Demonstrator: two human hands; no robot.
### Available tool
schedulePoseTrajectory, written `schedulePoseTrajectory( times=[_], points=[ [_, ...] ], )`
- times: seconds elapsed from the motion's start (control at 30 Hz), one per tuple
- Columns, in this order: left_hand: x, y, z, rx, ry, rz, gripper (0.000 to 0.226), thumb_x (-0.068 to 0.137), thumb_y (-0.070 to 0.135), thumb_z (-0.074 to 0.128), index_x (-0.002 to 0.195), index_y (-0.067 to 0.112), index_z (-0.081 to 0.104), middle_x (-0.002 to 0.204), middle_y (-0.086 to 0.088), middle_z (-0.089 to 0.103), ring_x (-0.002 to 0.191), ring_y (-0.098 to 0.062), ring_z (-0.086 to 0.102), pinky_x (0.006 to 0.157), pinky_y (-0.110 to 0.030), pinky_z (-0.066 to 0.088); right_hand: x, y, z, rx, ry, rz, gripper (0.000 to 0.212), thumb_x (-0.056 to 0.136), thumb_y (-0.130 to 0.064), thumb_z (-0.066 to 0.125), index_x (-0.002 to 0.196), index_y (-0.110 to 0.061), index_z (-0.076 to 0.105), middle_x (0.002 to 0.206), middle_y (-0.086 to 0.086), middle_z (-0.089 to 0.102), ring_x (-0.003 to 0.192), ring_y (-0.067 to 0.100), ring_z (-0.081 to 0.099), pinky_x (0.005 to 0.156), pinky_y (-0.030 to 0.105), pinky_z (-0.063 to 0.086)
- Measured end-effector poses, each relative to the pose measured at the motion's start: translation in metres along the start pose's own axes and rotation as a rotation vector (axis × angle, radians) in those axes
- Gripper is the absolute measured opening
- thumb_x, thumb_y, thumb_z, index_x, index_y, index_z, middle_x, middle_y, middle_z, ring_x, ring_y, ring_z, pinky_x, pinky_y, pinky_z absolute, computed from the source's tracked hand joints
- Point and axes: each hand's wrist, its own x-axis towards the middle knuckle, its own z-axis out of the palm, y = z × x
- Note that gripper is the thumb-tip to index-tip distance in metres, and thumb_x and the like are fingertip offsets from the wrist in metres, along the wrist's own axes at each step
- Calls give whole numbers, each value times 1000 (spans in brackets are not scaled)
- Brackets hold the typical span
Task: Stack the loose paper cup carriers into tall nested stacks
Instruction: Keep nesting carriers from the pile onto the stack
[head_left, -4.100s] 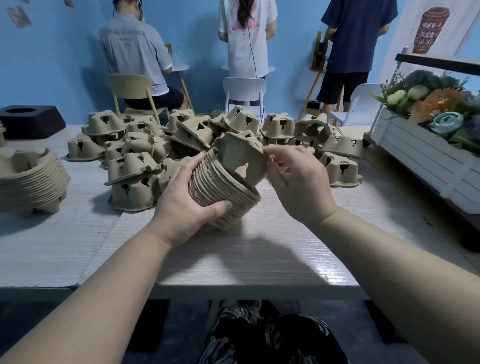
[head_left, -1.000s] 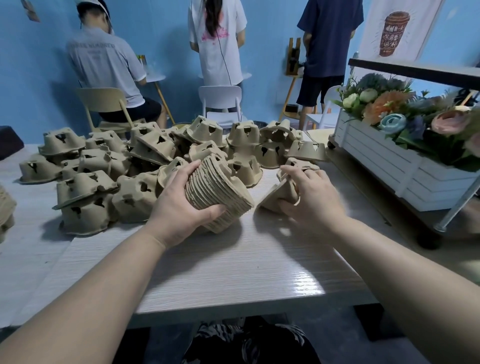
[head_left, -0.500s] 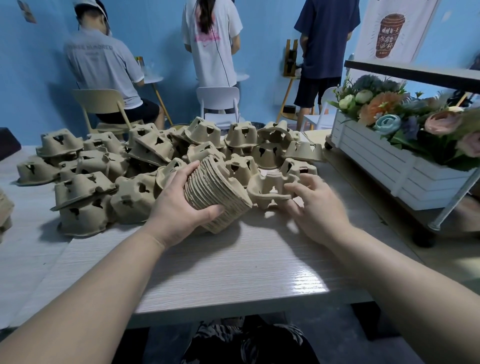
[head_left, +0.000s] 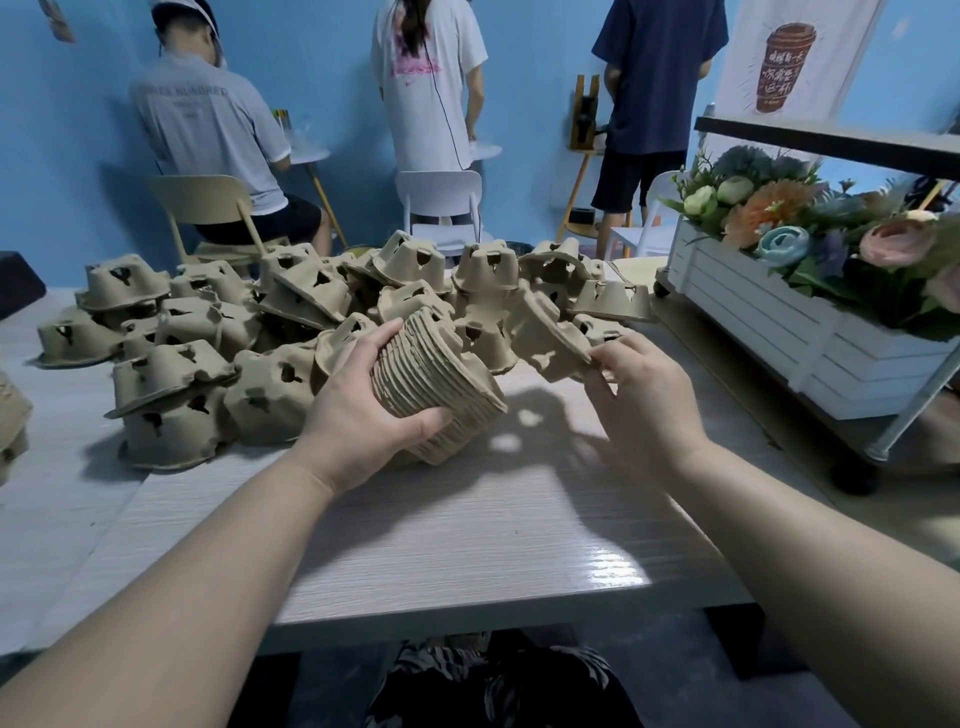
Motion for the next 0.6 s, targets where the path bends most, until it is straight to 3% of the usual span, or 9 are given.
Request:
schedulePoseTrajectory(
  times=[0.2, 0.43, 0.6],
  points=[
    [0, 0, 0, 2, -3, -8, 110, 45, 66, 72, 145, 39, 36, 138, 8, 46, 125, -8, 44, 109, -40, 39, 6, -31, 7, 132, 50, -132, 5, 81, -13, 66, 81, -10, 69, 77, 3, 65, 66, 18, 57, 59, 32, 49],
    [0, 0, 0, -7, 3, -2, 111, 43, 67, 71, 145, 37, 37, 139, 8, 45, 126, -9, 43, 111, -38, 37, -4, -40, 10, 227, -50, -252, 23, 88, -28, 51, 93, -16, 69, 79, 0, 68, 67, 22, 65, 56, 39, 54],
    [0, 2, -2, 28, -2, -4, 112, 43, 70, 69, 145, 39, 36, 139, 9, 45, 124, -8, 42, 107, -33, 37, -6, -42, 12, 225, -82, -299, 29, 91, -25, 45, 102, -12, 69, 82, 4, 70, 69, 28, 66, 53, 39, 53]
  ],
)
